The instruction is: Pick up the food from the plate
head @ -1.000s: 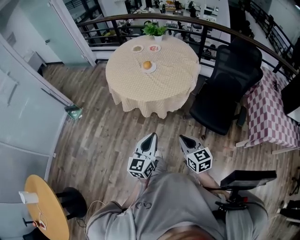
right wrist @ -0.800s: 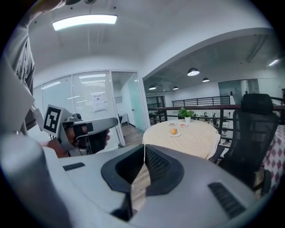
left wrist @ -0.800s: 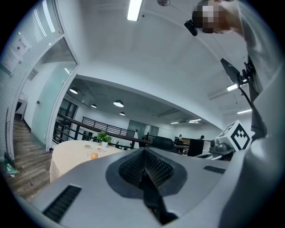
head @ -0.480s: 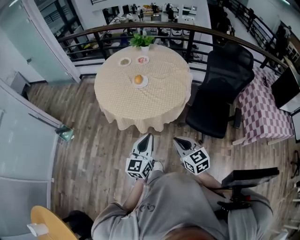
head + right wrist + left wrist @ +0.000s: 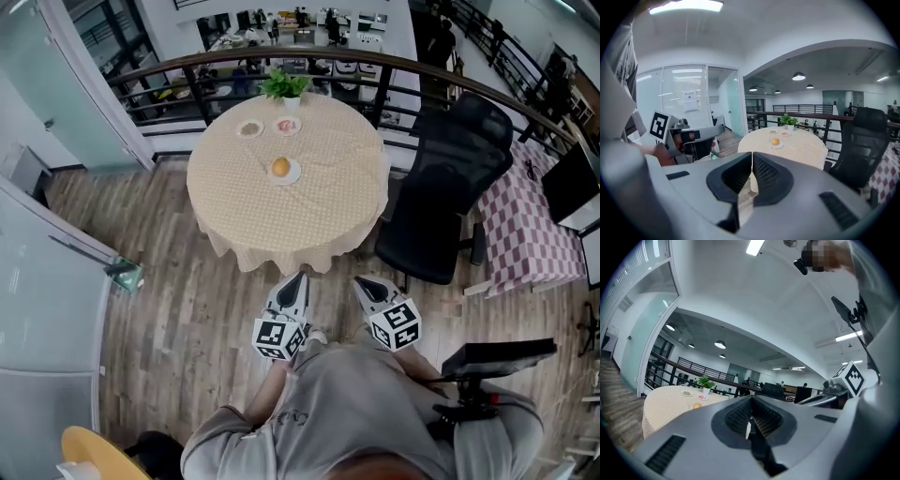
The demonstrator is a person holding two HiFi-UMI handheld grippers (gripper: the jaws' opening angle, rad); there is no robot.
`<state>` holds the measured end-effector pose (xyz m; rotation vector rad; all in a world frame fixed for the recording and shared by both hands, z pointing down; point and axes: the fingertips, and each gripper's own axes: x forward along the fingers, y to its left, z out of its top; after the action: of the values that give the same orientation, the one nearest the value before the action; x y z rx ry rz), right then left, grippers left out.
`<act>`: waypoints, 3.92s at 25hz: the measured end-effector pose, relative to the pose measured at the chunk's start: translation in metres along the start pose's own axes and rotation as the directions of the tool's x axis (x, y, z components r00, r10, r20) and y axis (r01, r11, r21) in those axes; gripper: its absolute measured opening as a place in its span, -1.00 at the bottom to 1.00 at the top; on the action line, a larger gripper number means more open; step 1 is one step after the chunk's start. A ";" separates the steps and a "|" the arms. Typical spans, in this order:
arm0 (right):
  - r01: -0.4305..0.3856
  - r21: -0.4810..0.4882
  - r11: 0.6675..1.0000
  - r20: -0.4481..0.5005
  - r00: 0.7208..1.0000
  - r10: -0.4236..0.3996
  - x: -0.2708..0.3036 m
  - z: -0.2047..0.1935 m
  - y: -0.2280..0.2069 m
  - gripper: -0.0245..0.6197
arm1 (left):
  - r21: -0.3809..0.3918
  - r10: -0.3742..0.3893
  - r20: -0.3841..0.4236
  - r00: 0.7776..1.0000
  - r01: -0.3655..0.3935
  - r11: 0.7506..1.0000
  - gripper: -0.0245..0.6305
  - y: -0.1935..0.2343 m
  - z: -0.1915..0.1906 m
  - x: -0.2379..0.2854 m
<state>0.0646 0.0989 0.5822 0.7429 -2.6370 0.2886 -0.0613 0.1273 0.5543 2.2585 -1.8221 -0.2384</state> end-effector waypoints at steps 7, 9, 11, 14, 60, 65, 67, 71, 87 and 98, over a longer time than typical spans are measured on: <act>0.004 0.018 1.000 -0.037 0.999 -0.003 0.020 -0.006 -0.003 -0.88 | 0.016 -0.009 -0.037 0.999 0.010 1.000 -0.89 0.022 -0.004 0.007; 0.007 0.017 1.000 -0.051 0.999 -0.006 0.024 -0.008 -0.007 -0.88 | 0.013 -0.002 -0.035 0.999 0.002 1.000 -0.90 0.025 -0.005 0.009; 0.005 0.015 1.000 -0.055 0.999 -0.005 0.029 -0.005 -0.010 -0.88 | 0.009 0.010 -0.032 0.999 -0.010 1.000 -0.90 0.031 -0.004 0.008; -0.010 0.006 1.000 -0.053 0.999 0.010 0.046 0.004 -0.011 -0.88 | -0.002 0.044 -0.019 0.999 -0.044 0.999 -0.90 0.044 -0.003 0.006; -0.269 0.025 0.963 -0.017 0.963 0.269 0.300 0.117 -0.185 -0.88 | 0.051 0.197 0.006 0.980 -0.197 0.979 -0.90 0.163 0.082 0.263; -0.251 0.018 0.968 -0.002 0.968 0.251 0.305 0.131 -0.197 -0.88 | 0.047 0.188 0.003 0.982 -0.188 0.981 -0.89 0.168 0.087 0.278; -0.235 0.014 0.972 0.014 0.972 0.234 0.306 0.139 -0.203 -0.88 | 0.061 0.176 0.005 0.984 -0.176 0.982 -0.89 0.170 0.091 0.285; -0.192 0.035 0.981 0.045 0.981 0.191 0.307 0.157 -0.213 -0.88 | 0.089 0.164 0.021 0.986 -0.166 0.982 -0.89 0.172 0.108 0.289; -0.149 0.065 0.987 0.115 0.983 0.141 0.294 0.190 -0.211 -0.88 | 0.094 0.157 0.049 0.986 -0.161 0.982 -0.89 0.186 0.127 0.288; -0.147 0.044 0.988 0.085 0.986 0.143 0.293 0.183 -0.203 -0.88 | 0.262 0.252 -0.046 0.967 -0.232 0.937 0.50 0.207 0.115 0.296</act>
<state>-0.1134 -0.2592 0.5574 0.5912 -2.7762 0.3731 -0.2234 -0.2125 0.5069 2.1312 -2.1704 0.1348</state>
